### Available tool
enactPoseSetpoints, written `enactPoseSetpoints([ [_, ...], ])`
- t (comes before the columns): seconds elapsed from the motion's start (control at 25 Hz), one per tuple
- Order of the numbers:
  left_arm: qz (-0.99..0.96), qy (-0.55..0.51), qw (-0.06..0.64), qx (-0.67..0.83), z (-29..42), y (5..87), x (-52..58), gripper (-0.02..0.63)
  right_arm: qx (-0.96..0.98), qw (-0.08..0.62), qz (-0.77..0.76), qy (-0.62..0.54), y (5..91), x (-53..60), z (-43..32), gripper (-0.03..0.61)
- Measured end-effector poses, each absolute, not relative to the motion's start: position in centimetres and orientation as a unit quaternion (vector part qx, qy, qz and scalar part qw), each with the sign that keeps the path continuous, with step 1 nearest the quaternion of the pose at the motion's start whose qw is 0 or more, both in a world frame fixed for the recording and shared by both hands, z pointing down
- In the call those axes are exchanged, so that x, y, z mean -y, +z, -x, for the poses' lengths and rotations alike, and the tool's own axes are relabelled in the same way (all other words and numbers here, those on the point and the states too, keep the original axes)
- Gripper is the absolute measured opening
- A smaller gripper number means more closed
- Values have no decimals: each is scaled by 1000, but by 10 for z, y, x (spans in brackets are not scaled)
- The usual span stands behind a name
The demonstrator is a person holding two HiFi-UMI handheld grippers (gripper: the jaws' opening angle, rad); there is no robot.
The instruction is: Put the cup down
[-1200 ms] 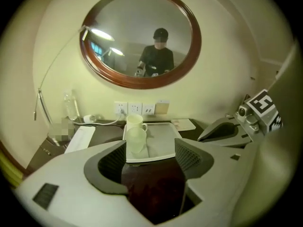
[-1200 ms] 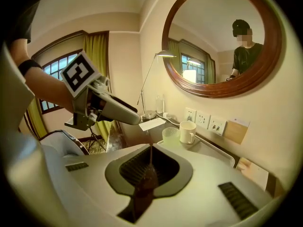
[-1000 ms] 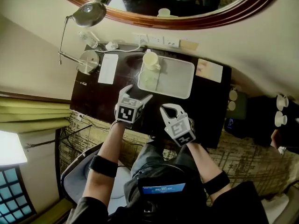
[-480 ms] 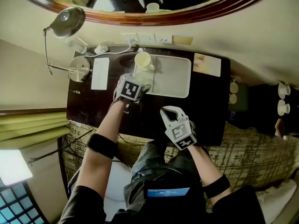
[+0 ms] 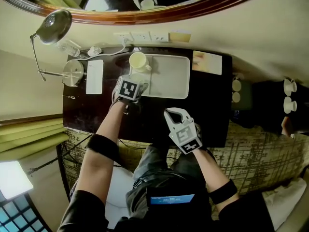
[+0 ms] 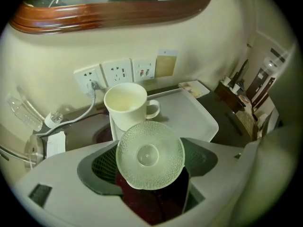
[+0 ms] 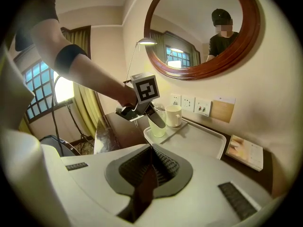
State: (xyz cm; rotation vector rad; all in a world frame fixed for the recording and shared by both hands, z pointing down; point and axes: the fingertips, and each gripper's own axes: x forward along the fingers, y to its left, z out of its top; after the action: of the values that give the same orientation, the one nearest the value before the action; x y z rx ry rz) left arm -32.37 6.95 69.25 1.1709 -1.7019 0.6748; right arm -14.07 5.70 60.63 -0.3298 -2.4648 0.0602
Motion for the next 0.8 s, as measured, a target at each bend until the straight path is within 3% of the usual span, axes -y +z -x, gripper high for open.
enactPoseSetpoints([
  [0.44, -461, 250, 464, 714, 312, 662, -80, 390, 937, 319, 142, 18, 597, -53, 133, 28],
  [0.8, -426, 226, 468, 741, 261, 643, -129, 390, 930, 314, 191, 11, 589, -63, 123, 28],
])
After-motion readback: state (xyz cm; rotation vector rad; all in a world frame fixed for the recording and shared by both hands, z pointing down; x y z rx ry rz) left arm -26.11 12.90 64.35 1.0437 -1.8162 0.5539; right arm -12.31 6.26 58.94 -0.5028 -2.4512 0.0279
